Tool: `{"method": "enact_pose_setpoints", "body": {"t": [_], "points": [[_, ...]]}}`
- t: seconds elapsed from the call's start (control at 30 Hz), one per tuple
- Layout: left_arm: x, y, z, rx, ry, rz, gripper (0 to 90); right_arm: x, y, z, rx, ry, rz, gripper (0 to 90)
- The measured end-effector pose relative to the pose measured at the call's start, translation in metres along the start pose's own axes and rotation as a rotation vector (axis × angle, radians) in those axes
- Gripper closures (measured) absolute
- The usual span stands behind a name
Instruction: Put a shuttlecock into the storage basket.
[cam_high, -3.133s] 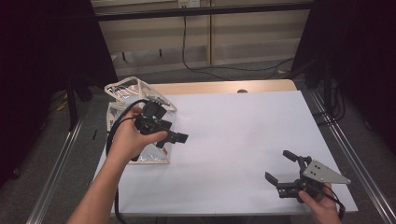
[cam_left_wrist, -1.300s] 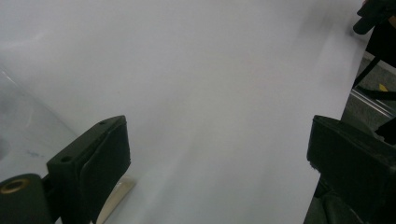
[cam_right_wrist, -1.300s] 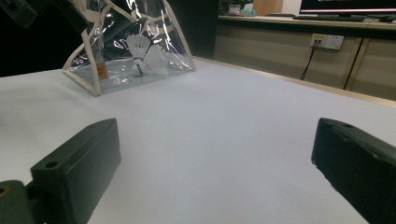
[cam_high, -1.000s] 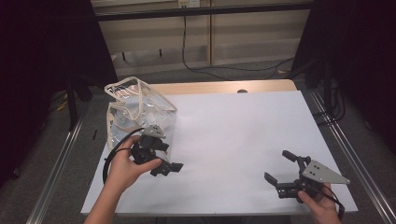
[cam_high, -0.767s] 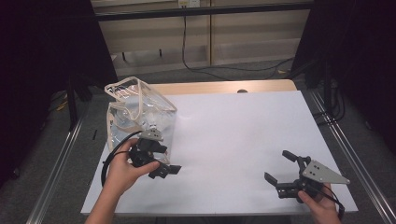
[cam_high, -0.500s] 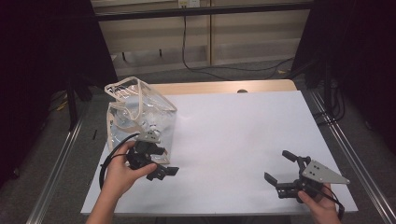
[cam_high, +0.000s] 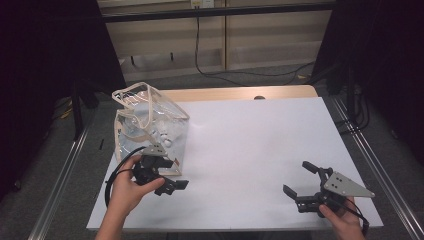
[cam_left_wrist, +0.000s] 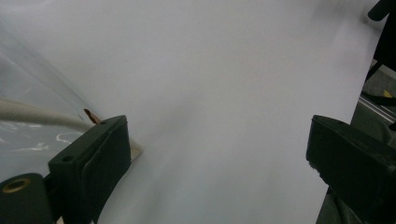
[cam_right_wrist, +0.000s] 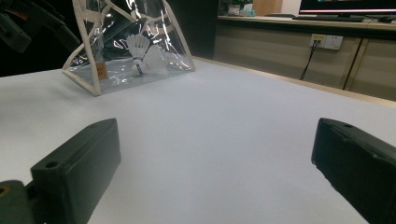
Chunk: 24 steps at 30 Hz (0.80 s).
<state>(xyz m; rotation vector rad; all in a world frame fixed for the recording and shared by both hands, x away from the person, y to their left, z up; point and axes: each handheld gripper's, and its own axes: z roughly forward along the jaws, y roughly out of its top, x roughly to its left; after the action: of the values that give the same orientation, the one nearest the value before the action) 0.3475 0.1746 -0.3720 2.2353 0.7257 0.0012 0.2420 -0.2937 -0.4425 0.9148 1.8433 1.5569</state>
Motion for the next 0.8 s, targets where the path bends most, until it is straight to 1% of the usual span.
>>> {"method": "enact_pose_setpoints", "body": {"t": [0.27,0.43,0.5,0.53,0.6,0.8], "points": [[0.005,-0.011,-0.002,-0.04,0.004,-0.015,6.6,0.0,0.0,0.0,0.002,-0.002,-0.002,0.7],[0.007,-0.017,-0.001,-0.047,0.01,-0.024,6.6,0.0,0.0,0.0,0.002,-0.002,-0.002,0.7],[0.008,-0.019,0.0,-0.063,0.005,-0.031,6.5,0.0,0.0,0.0,0.003,-0.003,-0.002,0.7],[0.009,-0.02,-0.001,-0.064,0.007,-0.033,6.6,0.0,0.0,0.0,0.002,-0.003,0.002,0.8],[0.009,-0.022,-0.001,-0.068,0.015,-0.034,6.5,0.0,0.0,0.0,0.002,-0.004,-0.004,0.8],[0.01,-0.026,-0.001,-0.104,0.012,-0.043,6.5,0.0,0.0,0.0,0.002,-0.005,-0.003,0.7]]}}
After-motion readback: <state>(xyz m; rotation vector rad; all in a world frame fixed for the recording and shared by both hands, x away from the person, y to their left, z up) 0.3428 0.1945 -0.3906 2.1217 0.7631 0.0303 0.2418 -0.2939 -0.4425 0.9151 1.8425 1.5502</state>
